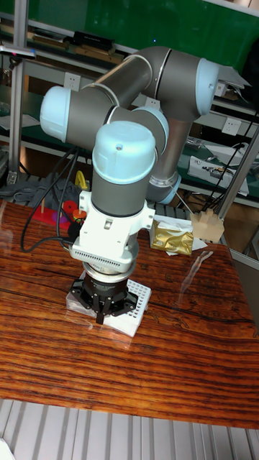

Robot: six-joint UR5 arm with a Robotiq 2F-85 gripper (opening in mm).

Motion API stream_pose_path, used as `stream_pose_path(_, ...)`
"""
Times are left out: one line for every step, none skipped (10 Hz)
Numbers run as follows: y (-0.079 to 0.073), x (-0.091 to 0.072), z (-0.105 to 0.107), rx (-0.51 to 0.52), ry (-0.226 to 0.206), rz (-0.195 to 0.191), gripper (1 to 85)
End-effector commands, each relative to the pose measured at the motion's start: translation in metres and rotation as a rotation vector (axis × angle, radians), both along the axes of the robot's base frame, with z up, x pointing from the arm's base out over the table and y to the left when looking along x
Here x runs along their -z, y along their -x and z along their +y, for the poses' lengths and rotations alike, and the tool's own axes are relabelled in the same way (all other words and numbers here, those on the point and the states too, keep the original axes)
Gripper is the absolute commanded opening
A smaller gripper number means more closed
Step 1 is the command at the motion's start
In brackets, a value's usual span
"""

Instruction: Insert a medium pipette tip into the holder for medium pipette tips

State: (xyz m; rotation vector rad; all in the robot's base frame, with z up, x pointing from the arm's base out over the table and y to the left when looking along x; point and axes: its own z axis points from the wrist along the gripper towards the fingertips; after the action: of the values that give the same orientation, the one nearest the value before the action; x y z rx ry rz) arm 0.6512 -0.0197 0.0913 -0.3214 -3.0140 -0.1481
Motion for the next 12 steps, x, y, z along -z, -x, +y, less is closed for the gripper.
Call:
stream_pose_path(-0.002, 0.0, 0.005, 0.022, -0.027, -0.004, 1.0)
stream_pose_path(-0.001, 0.0, 0.004, 0.022, -0.025, -0.001, 1.0)
stream_pose_path(-0.001, 0.0, 0.003, 0.02, -0.024, -0.001, 1.0)
stream_pose_path(-0.001, 0.0, 0.002, 0.019, -0.024, -0.002, 1.0)
stream_pose_path(0.0, 0.0, 0.002, 0.015, -0.024, 0.001, 1.0)
stream_pose_path(0.001, 0.0, 0.0, 0.012, -0.018, 0.005, 1.0)
stream_pose_path(0.001, -0.001, -0.002, 0.004, -0.014, 0.006, 1.0)
stream_pose_path(0.004, -0.002, -0.004, 0.003, -0.013, 0.021, 1.0)
stream_pose_path(0.005, -0.002, -0.007, -0.002, -0.006, 0.025, 1.0)
stream_pose_path(0.005, -0.002, -0.007, -0.001, -0.01, 0.029, 1.0)
stream_pose_path(0.005, -0.002, -0.006, 0.002, -0.014, 0.029, 1.0)
stream_pose_path(0.004, -0.002, -0.004, 0.009, -0.021, 0.028, 1.0)
